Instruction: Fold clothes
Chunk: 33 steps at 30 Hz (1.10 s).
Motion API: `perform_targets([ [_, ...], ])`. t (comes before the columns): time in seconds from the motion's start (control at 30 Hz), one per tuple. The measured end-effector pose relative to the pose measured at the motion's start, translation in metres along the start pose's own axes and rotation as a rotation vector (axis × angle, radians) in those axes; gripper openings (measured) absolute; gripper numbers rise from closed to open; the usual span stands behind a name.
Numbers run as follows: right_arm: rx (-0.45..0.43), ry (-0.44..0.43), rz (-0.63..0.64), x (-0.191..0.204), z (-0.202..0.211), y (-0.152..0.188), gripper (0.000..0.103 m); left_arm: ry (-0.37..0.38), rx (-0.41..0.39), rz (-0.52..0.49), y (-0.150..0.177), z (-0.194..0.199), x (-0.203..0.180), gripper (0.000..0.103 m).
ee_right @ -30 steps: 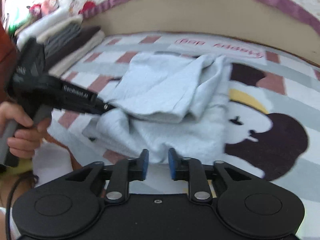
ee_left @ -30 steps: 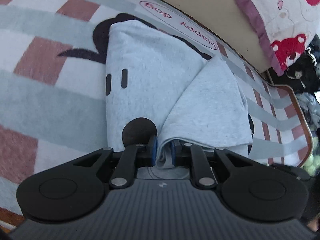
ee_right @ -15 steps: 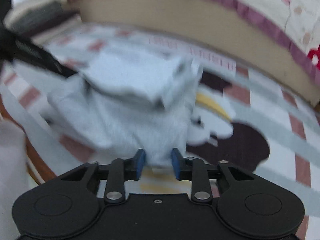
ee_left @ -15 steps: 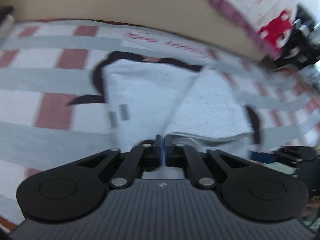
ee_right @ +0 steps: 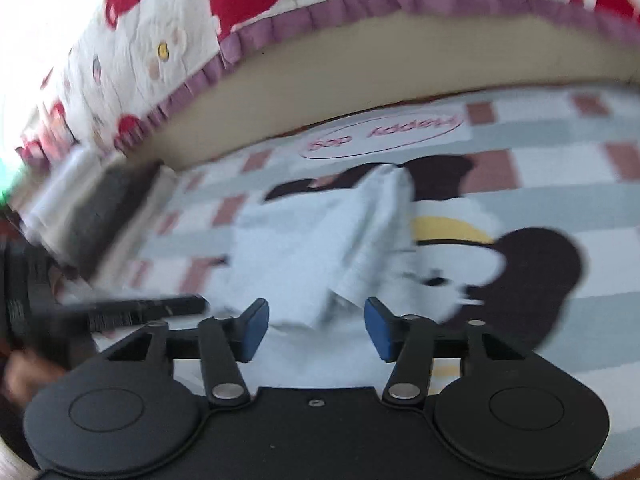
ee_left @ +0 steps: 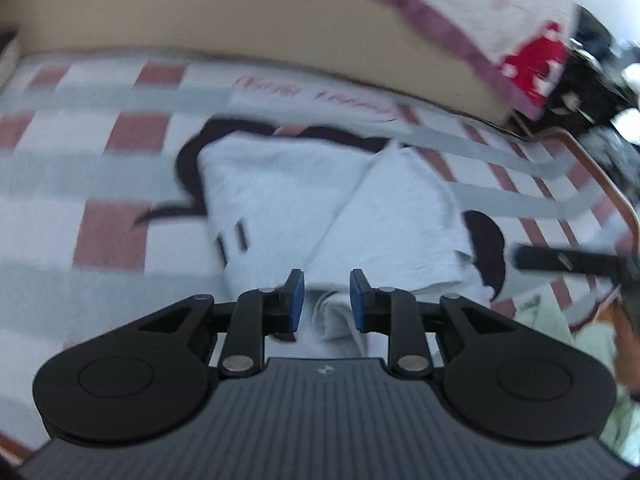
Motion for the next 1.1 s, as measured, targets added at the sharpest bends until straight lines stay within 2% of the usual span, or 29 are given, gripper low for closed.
perform_targets([
  [0.1,0.052,0.033,-0.027,-0.005,-0.028,-0.007,0.065,-0.011,-0.012,-0.041,-0.008,0.005,-0.003,0.024],
  [0.17,0.071,0.107,0.008,-0.007,-0.043,-0.007,0.064,-0.006,0.009,0.019,-0.013,0.004,0.005,0.033],
  [0.27,0.069,0.180,0.091,-0.006,-0.060,-0.008,0.063,-0.019,0.054,0.113,-0.017,-0.004,0.018,0.033],
  [0.33,0.049,0.151,0.124,0.000,-0.067,-0.006,0.048,-0.040,0.055,0.103,-0.015,-0.012,0.019,0.033],
  [0.4,0.063,0.150,0.152,0.005,-0.075,-0.006,0.013,-0.061,0.046,0.060,-0.011,-0.022,0.017,0.033],
  [0.5,0.068,0.111,0.190,0.010,-0.081,-0.030,0.009,-0.059,0.051,0.050,-0.008,-0.033,0.020,0.036],
  [0.53,0.064,0.091,0.201,0.012,-0.081,-0.039,0.009,-0.035,0.080,0.073,-0.011,-0.036,0.022,0.041],
  [0.6,0.039,0.041,0.206,0.015,-0.081,-0.070,0.009,0.017,0.144,0.121,-0.020,-0.042,0.026,0.043],
  [0.7,0.021,-0.042,0.166,0.014,-0.089,-0.122,0.009,0.070,0.135,0.056,-0.048,-0.041,0.020,0.047],
  [0.77,0.034,-0.035,0.153,0.010,-0.108,-0.146,0.009,0.126,0.127,0.003,-0.063,-0.039,0.015,0.058],
  [0.8,0.047,-0.037,0.148,0.009,-0.121,-0.152,0.009,0.154,0.123,-0.024,-0.070,-0.037,0.013,0.060],
  [0.83,0.063,-0.046,0.133,0.007,-0.133,-0.157,0.010,0.181,0.119,-0.051,-0.078,-0.036,0.011,0.061],
  [0.93,0.124,-0.146,-0.019,0.002,-0.161,-0.152,0.018,0.218,0.133,-0.006,-0.075,-0.047,0.019,0.064],
  [1.0,0.066,-0.228,-0.093,0.005,-0.154,-0.143,0.025,0.241,0.144,0.026,-0.072,-0.054,0.025,0.065],
  [1.03,0.019,-0.259,-0.120,0.005,-0.144,-0.139,0.032,0.253,0.149,0.042,-0.071,-0.058,0.028,0.065],
  [1.07,-0.012,-0.262,-0.145,0.002,-0.132,-0.131,0.045,0.228,0.138,0.028,-0.069,-0.061,0.029,0.065],
  [1.1,-0.039,-0.256,-0.165,0.000,-0.121,-0.123,0.046,0.207,0.124,-0.006,-0.067,-0.064,0.028,0.065],
])
Point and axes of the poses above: each gripper's, at about its wrist camera, not at the fingertips, and z roughly against the way its jaws point, x to its left, y to its underside, the point moved 6 cm from there along -z, roughly the way its jaws point, and after that the axes turned 14 degrees about z, right-handed, at the moved point
